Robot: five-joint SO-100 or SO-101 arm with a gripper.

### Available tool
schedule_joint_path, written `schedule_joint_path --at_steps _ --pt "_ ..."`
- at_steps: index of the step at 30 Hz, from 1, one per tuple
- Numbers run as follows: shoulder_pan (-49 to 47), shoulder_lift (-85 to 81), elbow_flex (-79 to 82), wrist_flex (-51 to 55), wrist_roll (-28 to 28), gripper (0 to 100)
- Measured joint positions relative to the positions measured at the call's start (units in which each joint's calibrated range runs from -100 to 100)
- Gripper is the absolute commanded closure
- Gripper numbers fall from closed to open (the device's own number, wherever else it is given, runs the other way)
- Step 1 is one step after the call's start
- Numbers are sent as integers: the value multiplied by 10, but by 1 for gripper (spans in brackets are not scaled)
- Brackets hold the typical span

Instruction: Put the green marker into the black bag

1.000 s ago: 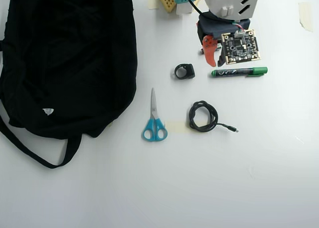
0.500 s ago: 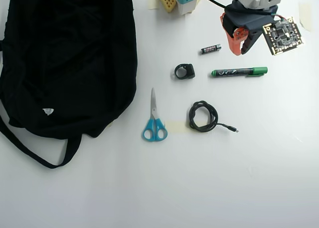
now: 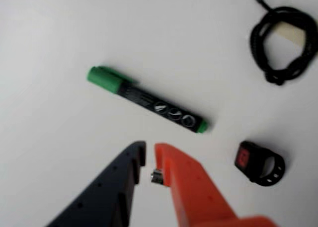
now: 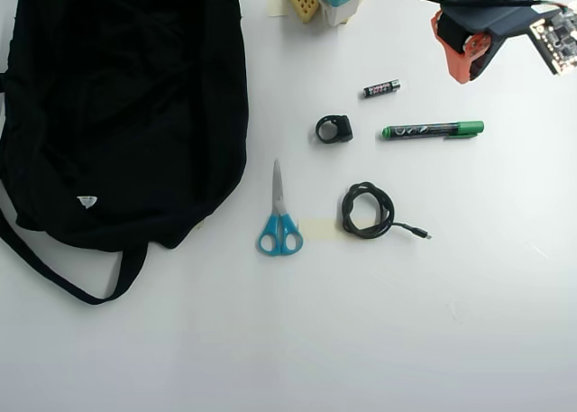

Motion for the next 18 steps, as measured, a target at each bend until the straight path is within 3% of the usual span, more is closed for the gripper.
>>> schedule_joint_path --at_steps 18 --pt "-33 0 38 0 0 98"
